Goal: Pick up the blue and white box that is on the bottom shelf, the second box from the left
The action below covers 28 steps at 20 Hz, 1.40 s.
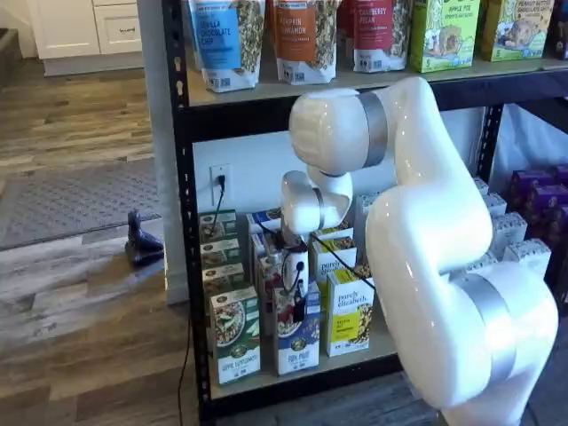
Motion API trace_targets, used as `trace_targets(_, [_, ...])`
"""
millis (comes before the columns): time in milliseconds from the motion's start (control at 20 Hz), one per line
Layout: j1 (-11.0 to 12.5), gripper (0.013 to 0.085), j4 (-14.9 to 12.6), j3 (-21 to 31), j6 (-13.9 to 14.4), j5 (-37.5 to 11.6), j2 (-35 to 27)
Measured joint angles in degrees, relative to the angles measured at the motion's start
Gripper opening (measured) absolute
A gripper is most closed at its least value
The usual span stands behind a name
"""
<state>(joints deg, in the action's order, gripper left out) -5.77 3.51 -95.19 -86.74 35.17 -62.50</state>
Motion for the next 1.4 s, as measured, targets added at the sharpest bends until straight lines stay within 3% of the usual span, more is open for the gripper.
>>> trace_targets(150, [-0.09, 0.085, 0.1, -0.16, 0.01, 0.02, -0.15])
trace_targets(400, [-0.18, 0.069, -0.47, -0.12, 0.57, -0.17, -0.26])
trace_targets(1100, [-0.35, 0.069, -1.19, 0.07, 1.32, -0.9, -0.64])
trace_targets(1400, [-0.23, 0.053, -1.38, 0.07, 1.37, -0.73, -0.66])
